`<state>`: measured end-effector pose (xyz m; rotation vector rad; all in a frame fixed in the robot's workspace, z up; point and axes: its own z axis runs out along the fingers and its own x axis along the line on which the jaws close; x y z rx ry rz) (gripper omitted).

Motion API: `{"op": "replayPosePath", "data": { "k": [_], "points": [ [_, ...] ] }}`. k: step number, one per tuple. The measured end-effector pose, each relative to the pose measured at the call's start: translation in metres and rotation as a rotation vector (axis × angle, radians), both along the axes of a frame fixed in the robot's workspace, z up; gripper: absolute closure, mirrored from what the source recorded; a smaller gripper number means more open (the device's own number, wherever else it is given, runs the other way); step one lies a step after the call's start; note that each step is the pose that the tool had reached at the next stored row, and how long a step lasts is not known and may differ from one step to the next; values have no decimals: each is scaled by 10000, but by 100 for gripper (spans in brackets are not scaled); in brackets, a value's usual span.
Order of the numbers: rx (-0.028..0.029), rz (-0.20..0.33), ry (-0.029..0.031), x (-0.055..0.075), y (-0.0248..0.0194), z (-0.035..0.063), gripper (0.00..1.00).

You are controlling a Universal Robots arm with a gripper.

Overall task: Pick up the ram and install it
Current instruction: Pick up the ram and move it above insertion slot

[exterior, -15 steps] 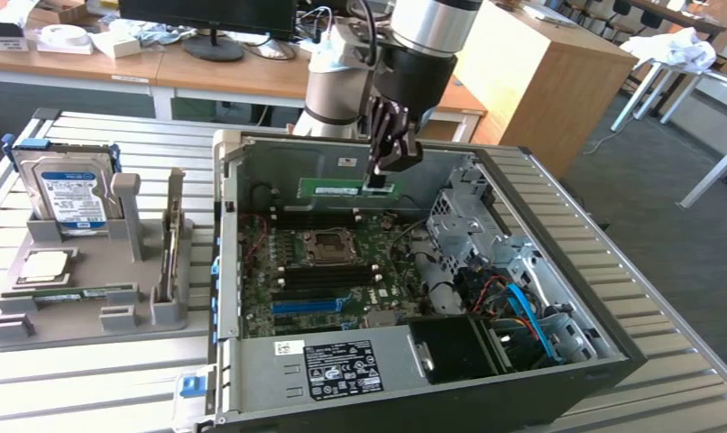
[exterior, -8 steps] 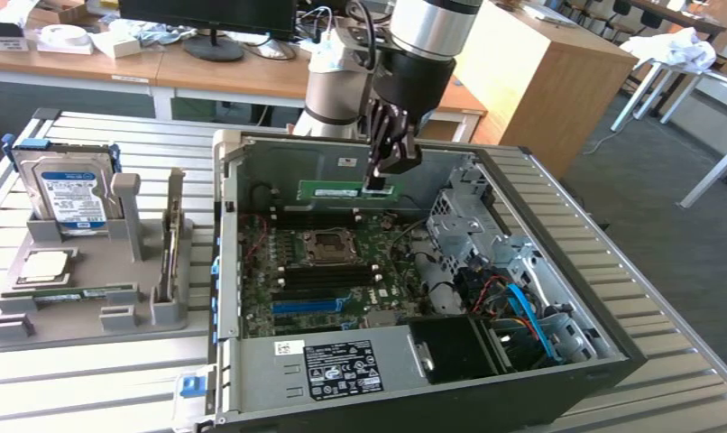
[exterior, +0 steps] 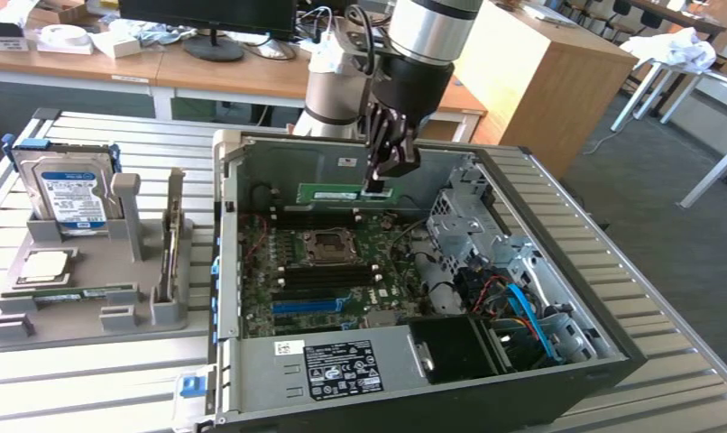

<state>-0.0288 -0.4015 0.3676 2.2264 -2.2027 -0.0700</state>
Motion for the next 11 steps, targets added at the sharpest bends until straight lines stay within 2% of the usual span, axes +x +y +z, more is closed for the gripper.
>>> {"op": "replayPosePath", "data": {
  "k": [11],
  "points": [
    [0, 0, 0, 0, 0, -65, 89]
  ]
}}
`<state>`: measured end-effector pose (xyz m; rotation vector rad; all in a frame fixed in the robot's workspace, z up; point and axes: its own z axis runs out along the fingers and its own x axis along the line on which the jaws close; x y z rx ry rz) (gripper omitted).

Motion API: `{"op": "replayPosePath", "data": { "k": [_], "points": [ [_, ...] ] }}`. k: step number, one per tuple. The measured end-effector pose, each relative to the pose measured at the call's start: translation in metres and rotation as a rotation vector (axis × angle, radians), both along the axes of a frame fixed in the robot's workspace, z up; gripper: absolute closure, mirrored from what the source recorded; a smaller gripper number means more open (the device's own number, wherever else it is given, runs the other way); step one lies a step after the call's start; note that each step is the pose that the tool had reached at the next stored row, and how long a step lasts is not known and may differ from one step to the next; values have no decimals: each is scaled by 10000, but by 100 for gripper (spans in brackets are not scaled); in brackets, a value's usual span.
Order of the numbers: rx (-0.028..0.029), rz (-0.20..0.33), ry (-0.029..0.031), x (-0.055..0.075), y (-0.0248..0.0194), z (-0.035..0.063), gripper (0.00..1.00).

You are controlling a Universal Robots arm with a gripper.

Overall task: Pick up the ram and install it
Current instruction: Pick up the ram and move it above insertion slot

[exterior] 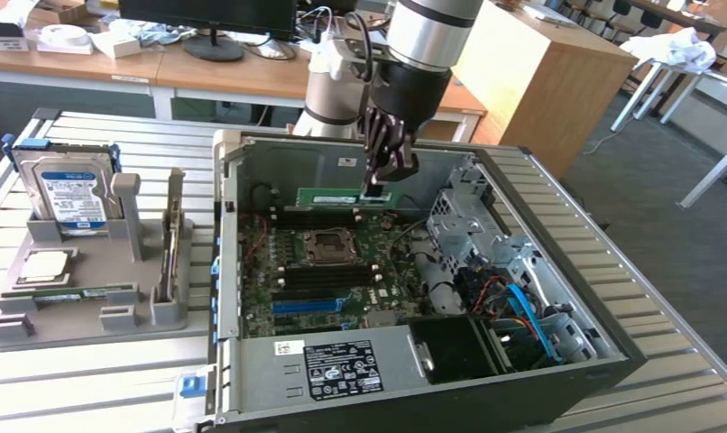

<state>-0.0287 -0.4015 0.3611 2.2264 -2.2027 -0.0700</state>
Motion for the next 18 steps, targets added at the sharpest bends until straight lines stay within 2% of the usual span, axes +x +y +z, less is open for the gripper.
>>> {"op": "replayPosePath", "data": {
  "k": [18],
  "points": [
    [-1, 0, 0, 0, 0, -95, 89]
  ]
}}
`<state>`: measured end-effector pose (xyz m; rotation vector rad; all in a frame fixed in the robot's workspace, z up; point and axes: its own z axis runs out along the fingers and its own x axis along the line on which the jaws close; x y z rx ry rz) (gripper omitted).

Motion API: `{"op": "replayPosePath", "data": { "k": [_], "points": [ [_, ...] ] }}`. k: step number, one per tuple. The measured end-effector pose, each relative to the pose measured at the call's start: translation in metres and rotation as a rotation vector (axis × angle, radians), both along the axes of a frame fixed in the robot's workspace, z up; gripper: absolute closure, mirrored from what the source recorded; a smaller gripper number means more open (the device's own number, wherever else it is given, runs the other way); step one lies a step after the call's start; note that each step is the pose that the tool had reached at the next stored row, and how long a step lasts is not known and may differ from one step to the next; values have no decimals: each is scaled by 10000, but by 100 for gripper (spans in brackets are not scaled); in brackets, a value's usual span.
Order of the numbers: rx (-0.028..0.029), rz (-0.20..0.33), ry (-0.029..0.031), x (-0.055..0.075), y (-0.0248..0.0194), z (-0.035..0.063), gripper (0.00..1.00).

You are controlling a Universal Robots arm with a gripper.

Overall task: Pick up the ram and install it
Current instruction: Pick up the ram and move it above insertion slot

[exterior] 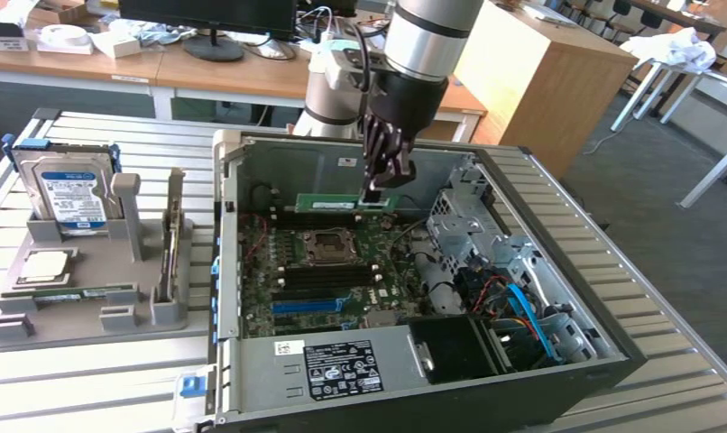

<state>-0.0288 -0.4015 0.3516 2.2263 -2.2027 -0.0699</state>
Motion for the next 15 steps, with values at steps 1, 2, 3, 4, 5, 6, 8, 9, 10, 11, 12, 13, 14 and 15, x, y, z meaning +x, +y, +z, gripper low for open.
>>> {"op": "replayPosePath", "data": {
  "k": [1, 2, 3, 4, 5, 6, 8, 9, 10, 11, 12, 13, 14, 15],
  "points": [
    [0, 0, 0, 0, 0, -5, 89],
    [0, 0, 0, 0, 0, -11, 89],
    [0, 0, 0, 0, 0, -16, 89],
    [1, 0, 0, 0, 0, -22, 89],
    [1, 0, 0, 0, 0, -27, 89],
    [1, 0, 0, 0, 0, -32, 89],
    [1, 0, 0, 0, 0, -43, 89],
    [1, 0, 0, 0, 0, -48, 89],
    [0, 0, 0, 0, 0, -53, 89],
    [1, 0, 0, 0, 0, -59, 89],
    [1, 0, -1, 0, 0, -67, 89],
    [1, 0, 0, 0, 0, -74, 89],
    [1, 0, 0, 0, 0, -83, 89],
    [1, 0, 0, 0, 0, -92, 89]
  ]
}}
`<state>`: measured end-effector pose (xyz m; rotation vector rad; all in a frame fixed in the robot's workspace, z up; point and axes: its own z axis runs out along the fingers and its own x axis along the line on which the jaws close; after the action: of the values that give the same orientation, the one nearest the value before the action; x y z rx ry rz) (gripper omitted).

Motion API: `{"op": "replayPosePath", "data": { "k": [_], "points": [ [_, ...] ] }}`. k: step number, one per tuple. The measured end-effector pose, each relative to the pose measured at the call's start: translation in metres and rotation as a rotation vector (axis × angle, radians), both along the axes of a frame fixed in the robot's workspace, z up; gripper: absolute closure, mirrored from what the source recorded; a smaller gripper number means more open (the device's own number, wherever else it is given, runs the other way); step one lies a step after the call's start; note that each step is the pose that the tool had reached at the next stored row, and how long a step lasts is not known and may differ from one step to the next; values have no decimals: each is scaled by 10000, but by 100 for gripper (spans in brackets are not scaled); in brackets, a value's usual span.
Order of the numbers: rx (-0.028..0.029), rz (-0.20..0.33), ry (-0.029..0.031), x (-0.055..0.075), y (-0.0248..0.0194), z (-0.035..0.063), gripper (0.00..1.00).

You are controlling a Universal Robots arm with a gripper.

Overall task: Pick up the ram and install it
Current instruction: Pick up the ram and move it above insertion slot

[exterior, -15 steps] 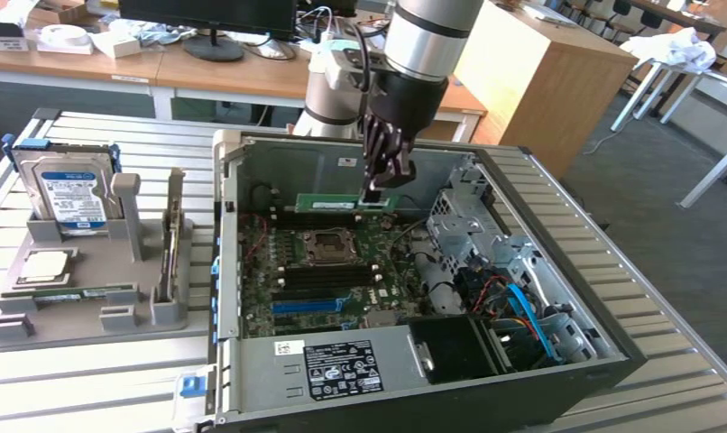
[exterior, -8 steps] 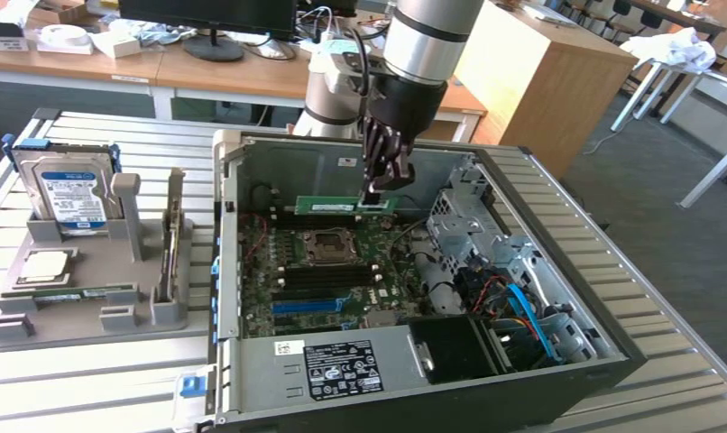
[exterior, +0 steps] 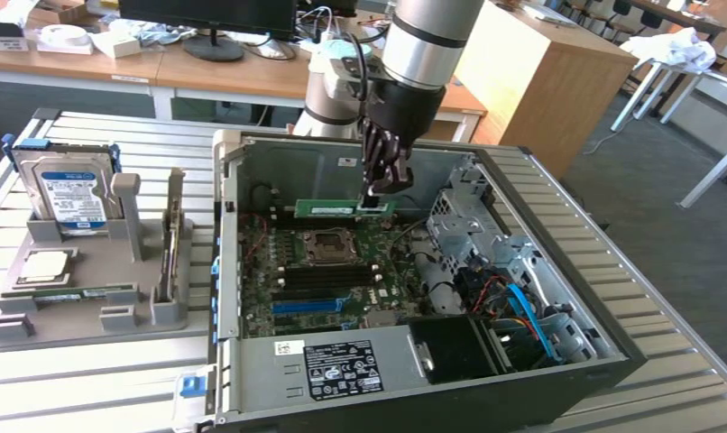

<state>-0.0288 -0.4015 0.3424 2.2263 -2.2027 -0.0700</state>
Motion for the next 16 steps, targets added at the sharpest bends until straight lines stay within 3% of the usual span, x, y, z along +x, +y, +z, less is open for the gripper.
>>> {"op": "replayPosePath", "data": {
  "k": [16],
  "points": [
    [0, -1, 0, -12, 0, -48, 89]
  ]
}}
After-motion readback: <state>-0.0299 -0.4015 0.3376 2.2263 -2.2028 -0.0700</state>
